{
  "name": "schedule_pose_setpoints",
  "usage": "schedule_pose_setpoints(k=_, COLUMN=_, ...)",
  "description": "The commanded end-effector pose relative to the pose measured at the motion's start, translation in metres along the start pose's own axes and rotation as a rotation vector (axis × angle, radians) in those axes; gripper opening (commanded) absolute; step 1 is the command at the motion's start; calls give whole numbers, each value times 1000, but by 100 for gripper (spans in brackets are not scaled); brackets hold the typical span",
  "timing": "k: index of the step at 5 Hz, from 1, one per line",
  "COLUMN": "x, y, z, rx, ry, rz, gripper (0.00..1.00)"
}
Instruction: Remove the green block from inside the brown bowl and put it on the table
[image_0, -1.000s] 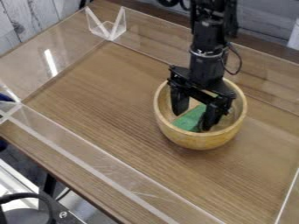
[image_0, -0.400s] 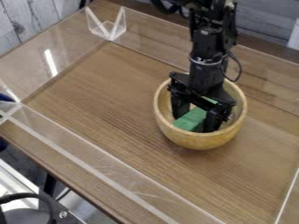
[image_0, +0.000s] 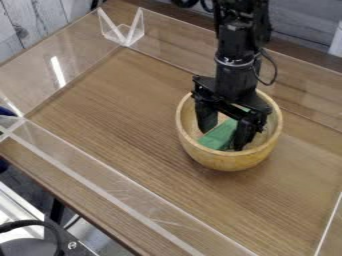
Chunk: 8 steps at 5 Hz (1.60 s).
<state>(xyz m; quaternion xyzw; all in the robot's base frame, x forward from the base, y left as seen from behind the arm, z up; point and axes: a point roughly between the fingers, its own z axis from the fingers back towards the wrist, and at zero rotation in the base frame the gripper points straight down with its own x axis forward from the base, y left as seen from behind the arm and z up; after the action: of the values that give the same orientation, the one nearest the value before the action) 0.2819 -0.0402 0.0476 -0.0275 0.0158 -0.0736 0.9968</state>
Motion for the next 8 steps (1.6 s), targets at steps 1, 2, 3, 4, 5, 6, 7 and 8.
schedule_pose_setpoints(k=1, x=8, y=-2, z=12, rx=2, ry=-64, rz=-6, gripper=100)
schedule_pose_setpoints(k=2, x=9, y=-2, z=9, rx=3, ry=-69, rz=-4, gripper=100)
schedule_pose_setpoints(k=3, x=10, y=-3, z=6, rx=4, ry=-76, rz=-2, gripper=100)
schedule_pose_setpoints(k=4, x=11, y=-3, z=4, rx=6, ry=-82, rz=0, gripper=100)
schedule_pose_setpoints(k=5, x=12, y=-3, z=3, rx=7, ry=-88, rz=2, gripper=100)
schedule_pose_setpoints(k=6, x=13, y=-4, z=2, rx=9, ry=-94, rz=6, gripper=100)
schedule_pose_setpoints(k=7, x=13, y=-3, z=0, rx=10, ry=-91, rz=10, gripper=0)
schedule_pose_setpoints(k=8, x=13, y=-2, z=1, rx=7, ry=-89, rz=11, gripper=0)
